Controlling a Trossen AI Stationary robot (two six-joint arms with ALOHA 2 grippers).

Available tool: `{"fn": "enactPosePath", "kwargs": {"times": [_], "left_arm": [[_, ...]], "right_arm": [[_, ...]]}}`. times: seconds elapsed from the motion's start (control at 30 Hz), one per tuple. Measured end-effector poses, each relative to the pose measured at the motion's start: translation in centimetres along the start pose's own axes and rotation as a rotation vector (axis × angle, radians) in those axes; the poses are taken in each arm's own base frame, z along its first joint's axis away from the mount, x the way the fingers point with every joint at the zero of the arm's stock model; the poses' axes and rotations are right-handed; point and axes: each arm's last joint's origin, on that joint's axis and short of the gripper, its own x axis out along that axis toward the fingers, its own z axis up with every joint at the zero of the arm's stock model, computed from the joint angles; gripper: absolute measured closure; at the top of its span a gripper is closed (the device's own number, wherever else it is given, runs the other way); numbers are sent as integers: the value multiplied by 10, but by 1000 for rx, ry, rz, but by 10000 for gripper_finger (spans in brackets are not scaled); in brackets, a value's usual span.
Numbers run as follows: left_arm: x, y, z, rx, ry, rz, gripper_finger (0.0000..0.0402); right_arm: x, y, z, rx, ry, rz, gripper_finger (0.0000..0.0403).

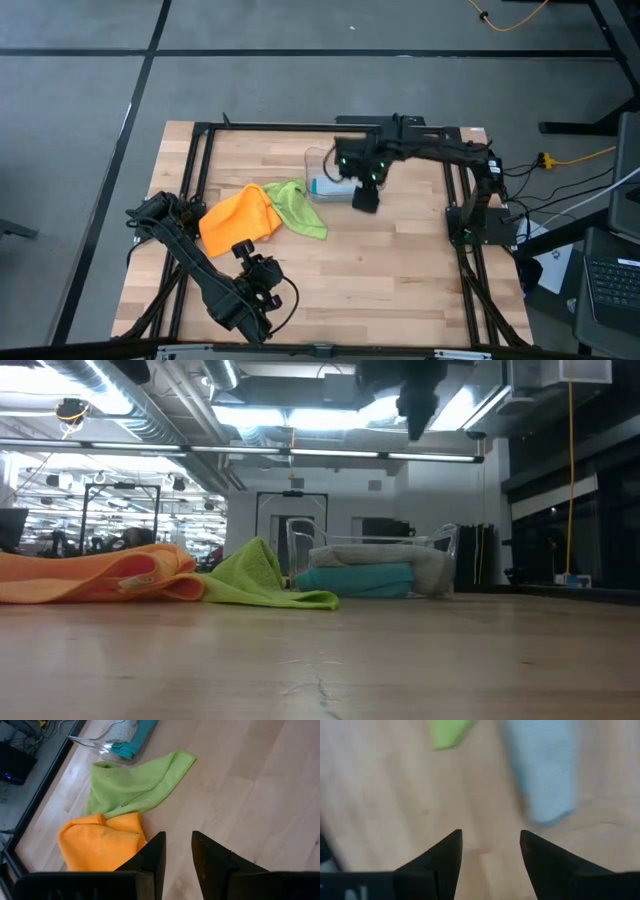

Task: Fold microfiber towels
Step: Fold the yellow towel

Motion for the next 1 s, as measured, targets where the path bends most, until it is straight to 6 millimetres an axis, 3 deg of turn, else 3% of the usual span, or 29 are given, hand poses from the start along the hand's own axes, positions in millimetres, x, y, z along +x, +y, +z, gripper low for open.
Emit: {"fn": "enactPosePath", "kwargs": {"times": [0.13, 0.27, 0.5, 0.63, 0.87, 1.0], "left_arm": [[0, -1, 1, -12, -14, -8, 315], [0, -3, 2, -33, -50, -19, 315], [6, -5, 11, -82, -69, -32, 315], [31, 6, 32, -52, 36, -2, 315], [86, 18, 71, 96, 160, -49, 311], [97, 27, 74, 122, 264, -57, 303]], "right_arm": [[19, 34, -26, -159, 89, 29, 201], [40, 61, -65, -263, 155, 22, 201], [85, 89, -127, -202, 36, 80, 201], [112, 101, -149, -129, -66, 160, 201], [156, 113, -168, -86, -222, 216, 201], [172, 114, -178, -95, -296, 204, 201]]}}
